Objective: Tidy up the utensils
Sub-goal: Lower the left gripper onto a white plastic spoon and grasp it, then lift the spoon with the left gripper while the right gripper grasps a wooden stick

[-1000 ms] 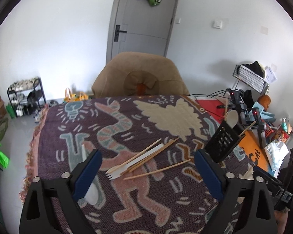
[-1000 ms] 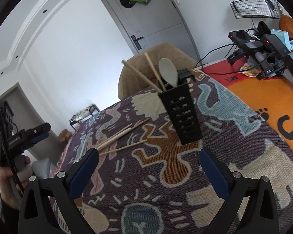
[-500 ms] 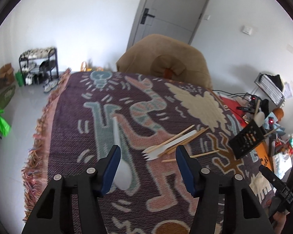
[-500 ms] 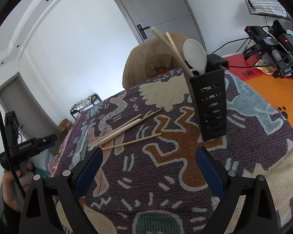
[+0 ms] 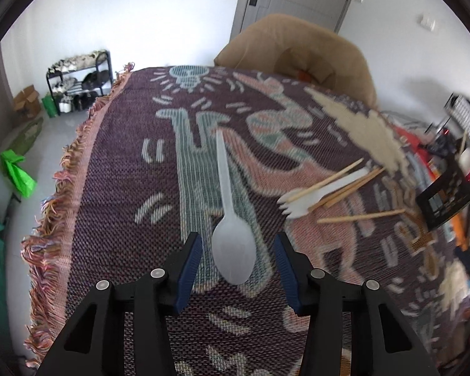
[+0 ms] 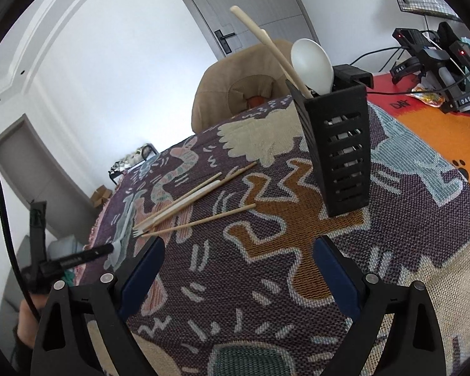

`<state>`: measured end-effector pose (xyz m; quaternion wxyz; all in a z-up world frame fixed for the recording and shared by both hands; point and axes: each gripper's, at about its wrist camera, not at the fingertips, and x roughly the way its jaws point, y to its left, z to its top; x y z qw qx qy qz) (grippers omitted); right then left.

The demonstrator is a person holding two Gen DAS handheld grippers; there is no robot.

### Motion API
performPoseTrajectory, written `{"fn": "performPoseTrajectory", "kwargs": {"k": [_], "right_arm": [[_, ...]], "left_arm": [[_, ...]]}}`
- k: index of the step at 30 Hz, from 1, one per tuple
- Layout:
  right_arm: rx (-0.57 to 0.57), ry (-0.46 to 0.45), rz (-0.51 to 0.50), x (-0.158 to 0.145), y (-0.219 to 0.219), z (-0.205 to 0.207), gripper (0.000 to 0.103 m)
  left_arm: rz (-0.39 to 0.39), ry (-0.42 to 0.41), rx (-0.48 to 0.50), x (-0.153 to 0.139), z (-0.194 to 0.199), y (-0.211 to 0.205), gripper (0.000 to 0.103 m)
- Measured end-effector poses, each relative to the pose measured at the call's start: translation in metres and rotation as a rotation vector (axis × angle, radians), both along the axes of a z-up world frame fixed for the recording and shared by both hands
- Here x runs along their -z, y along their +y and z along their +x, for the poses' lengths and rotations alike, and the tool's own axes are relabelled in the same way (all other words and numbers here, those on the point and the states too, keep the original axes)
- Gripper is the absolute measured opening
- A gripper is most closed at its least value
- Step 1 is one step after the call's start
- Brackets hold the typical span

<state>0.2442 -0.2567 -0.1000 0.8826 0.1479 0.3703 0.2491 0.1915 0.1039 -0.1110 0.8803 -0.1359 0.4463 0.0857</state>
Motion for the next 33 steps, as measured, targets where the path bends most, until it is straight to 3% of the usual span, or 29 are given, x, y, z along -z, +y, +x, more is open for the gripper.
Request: {"fn": "performPoseTrajectory", "kwargs": {"k": [10,16,17,18,19,24,33], "right_arm": [[0.011,0.001,0.006,0.002,-0.008,-0.005,0.096],[0.006,0.009,0.013,0.005,-0.008,-0.007,0.096],[0.005,0.009,0.015,0.005,-0.007,-0.007,0.096],[0.003,0.008,0.017,0.004,-0.007,-0.007,0.096],[0.001,0.007,0.019,0.004,-0.008,-0.007,0.096],[-0.008,-0.001,0.022,0.001,-0.009,-0.01,0.096],[-0.018,0.008,0.023,0.001,-0.011,-0.005,0.096]], "left_arm": [[0.327,0.056,-0.012,0.018,0.003,-0.035,0.049],[0.412,0.05,-0.003,0.02,0.003,-0.042,0.049],[0.407,0.047,-0.004,0.021,0.003,-0.041,0.047],[0.387,0.043,-0.003,0.021,0.003,-0.038,0.036],[0.376,0.048,-0.005,0.021,0.003,-0.036,0.033],[0.339,0.048,-0.012,0.019,0.003,-0.033,0.032],[0.138,-0.012,0.0,-0.004,-0.014,-0.02,0.032]]}}
